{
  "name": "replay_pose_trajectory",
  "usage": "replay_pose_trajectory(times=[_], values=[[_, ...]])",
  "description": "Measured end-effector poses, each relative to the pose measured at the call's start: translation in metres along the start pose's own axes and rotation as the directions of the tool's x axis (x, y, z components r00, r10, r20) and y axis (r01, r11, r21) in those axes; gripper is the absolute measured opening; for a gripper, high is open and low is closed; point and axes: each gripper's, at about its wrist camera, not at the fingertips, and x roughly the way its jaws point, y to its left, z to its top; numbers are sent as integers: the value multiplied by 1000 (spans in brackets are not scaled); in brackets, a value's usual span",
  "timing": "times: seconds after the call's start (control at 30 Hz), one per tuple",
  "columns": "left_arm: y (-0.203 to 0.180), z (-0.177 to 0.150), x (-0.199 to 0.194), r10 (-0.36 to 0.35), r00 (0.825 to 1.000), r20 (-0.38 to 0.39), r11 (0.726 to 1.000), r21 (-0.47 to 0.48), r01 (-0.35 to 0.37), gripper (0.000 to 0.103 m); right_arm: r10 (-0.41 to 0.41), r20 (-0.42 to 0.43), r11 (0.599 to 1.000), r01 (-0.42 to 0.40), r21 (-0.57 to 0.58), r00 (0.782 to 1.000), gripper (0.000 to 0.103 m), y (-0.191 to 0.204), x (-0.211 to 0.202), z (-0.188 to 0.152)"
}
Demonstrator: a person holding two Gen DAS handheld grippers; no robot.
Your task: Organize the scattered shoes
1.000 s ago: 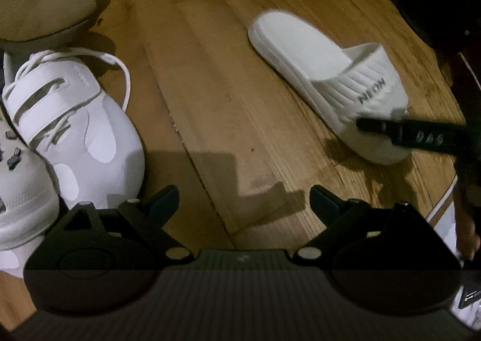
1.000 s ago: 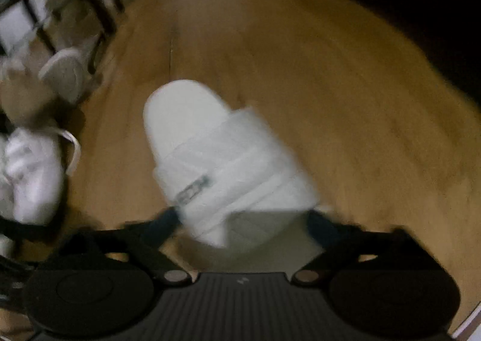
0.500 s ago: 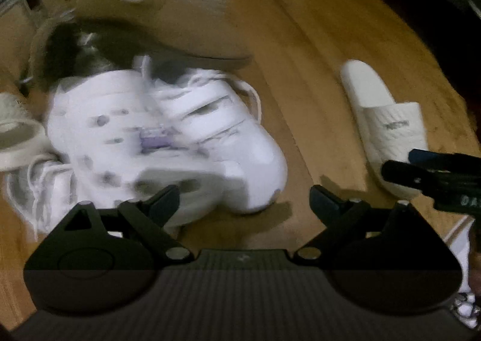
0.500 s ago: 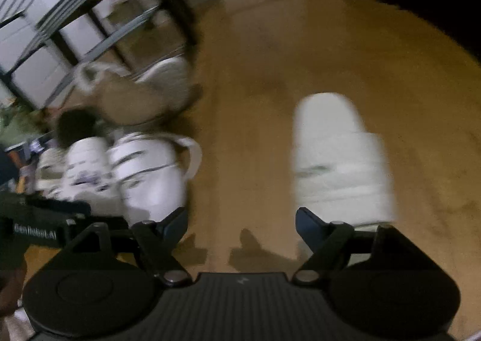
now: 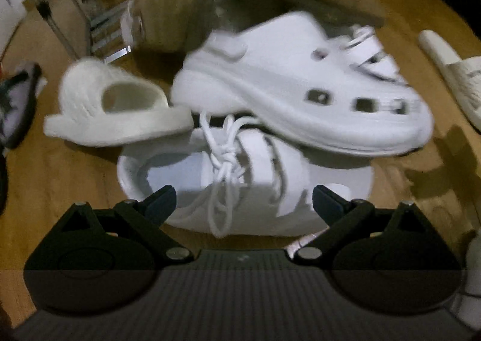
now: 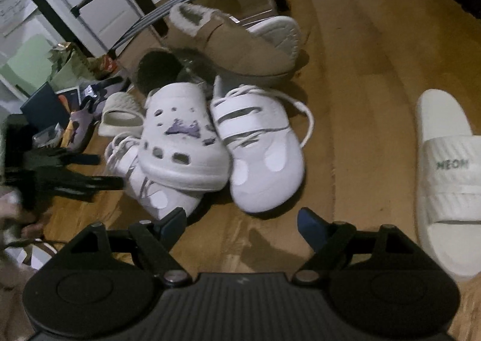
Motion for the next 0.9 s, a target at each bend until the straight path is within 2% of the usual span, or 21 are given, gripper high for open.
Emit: replay_pose_trajectory(times=[0.07,0.17,0.23,0.4,0.57,0.67,0.73,0.8,0.83,0.9], values=[[1,-2,3,-13,1000,2,999,-40,13,103,-5,-3,1000,5,-28,1000,82,8,1,1],[2,-5,8,-31,999,5,995,-100,32,101,-26,-10,997,26,-70,1000,85,18,2,1],[3,-8,11,-44,999,8,989,-139,44,84,-31,-17,997,30,-77,999,87,19,4,1],[5,-13,18,-74,997,17,969,-237,76,73,-25,-37,1000,25,-9,999,87,11,13,0],[1,-17,19,-82,997,18,951,-297,83,69,-24,-48,999,26,45,999,87,2,12,-2],[-3,-23,10,-98,995,19,941,-323,99,61,-28,-40,999,29,27,999,87,4,8,-3],[-5,-26,3,-134,991,20,939,-317,134,43,-25,-39,999,26,25,999,87,4,5,-3],[-4,-32,-6,-193,980,39,926,-322,196,33,-16,-42,999,18,34,999,87,3,5,-2],[-6,-35,-10,-209,977,44,923,-323,212,29,-12,-44,999,14,39,999,87,2,6,-2],[-14,-42,-17,-228,973,45,920,-316,231,28,-7,-53,999,9,44,999,87,1,8,-3]])
